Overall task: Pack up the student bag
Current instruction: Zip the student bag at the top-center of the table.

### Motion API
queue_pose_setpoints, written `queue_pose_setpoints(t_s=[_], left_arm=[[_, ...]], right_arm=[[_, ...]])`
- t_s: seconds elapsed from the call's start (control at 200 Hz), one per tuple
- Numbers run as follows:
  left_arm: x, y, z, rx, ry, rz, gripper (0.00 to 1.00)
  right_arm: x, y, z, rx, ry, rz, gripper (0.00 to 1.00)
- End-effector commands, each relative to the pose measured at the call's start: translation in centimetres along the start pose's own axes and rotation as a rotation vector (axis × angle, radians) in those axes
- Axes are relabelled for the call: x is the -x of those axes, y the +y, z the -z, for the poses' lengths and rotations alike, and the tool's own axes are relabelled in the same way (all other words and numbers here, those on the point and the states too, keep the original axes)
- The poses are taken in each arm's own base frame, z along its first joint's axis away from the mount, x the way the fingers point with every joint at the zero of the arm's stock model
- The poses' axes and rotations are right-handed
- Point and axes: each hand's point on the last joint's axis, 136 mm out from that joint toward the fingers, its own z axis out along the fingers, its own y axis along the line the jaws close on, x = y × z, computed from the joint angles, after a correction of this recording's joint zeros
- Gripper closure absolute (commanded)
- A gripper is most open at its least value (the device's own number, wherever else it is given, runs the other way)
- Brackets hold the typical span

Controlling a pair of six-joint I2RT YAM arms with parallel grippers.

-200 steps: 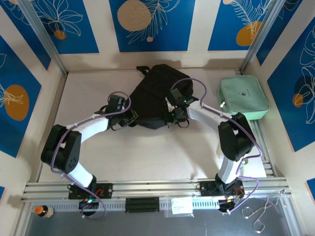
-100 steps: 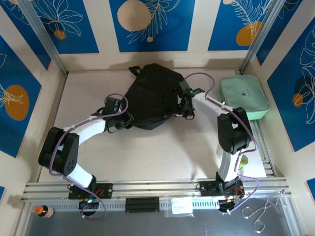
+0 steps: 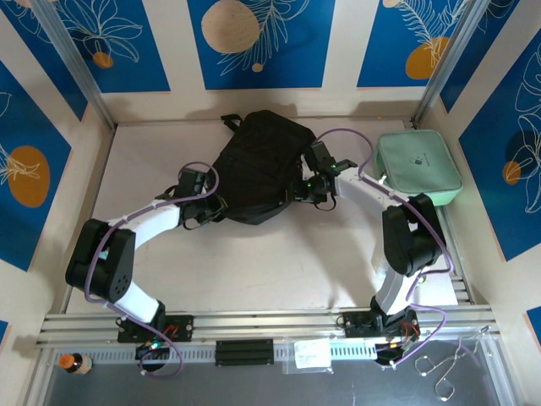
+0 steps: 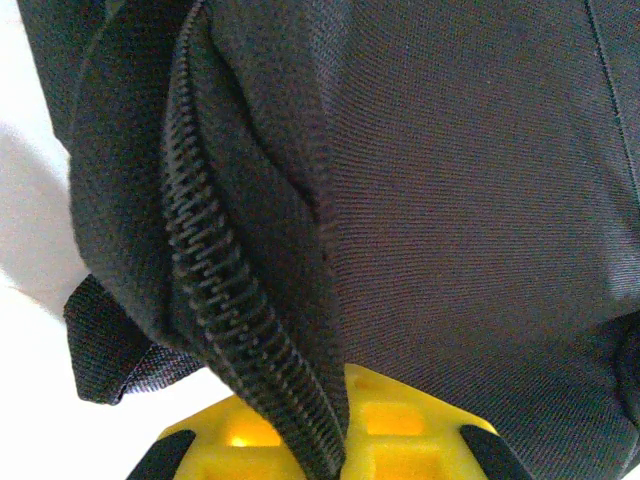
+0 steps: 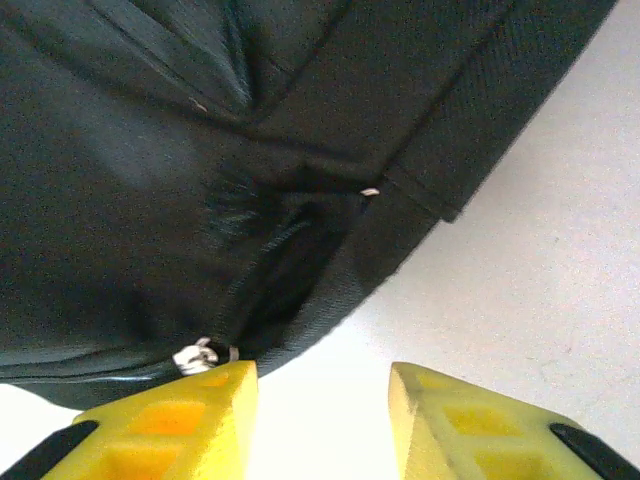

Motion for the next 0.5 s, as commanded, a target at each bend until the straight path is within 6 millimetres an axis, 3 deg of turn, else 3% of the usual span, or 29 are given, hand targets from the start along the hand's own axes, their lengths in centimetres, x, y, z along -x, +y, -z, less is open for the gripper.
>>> queue_pose_setpoints(t_s=[0.0,0.13,0.32,0.495], left_arm=[[-2.1,0.1,0.1,0.009,0.066,-0.024,1.00],[-3.8,-0.3,-0.4,0.011,0.100,-0.042,1.00],[-5.8,0.1,-1.1,0.039,0.131,-0.049,1.00],[-6.9,0.2,-1.7,0.045,0.154,-0.052,1.00]], right_arm=[[1.1,2.5,1.7,0.039,-0.064,-0.042,0.61],[0.8,2.4,1.2,-0.048,-0.070,-0.094,0.62],[0.1,-0.3,-0.9,-0.205,-0.020,-0.186,0.67],[0.1,-1.2,-2.0,-0.265,0.006,-0.169,0.68]])
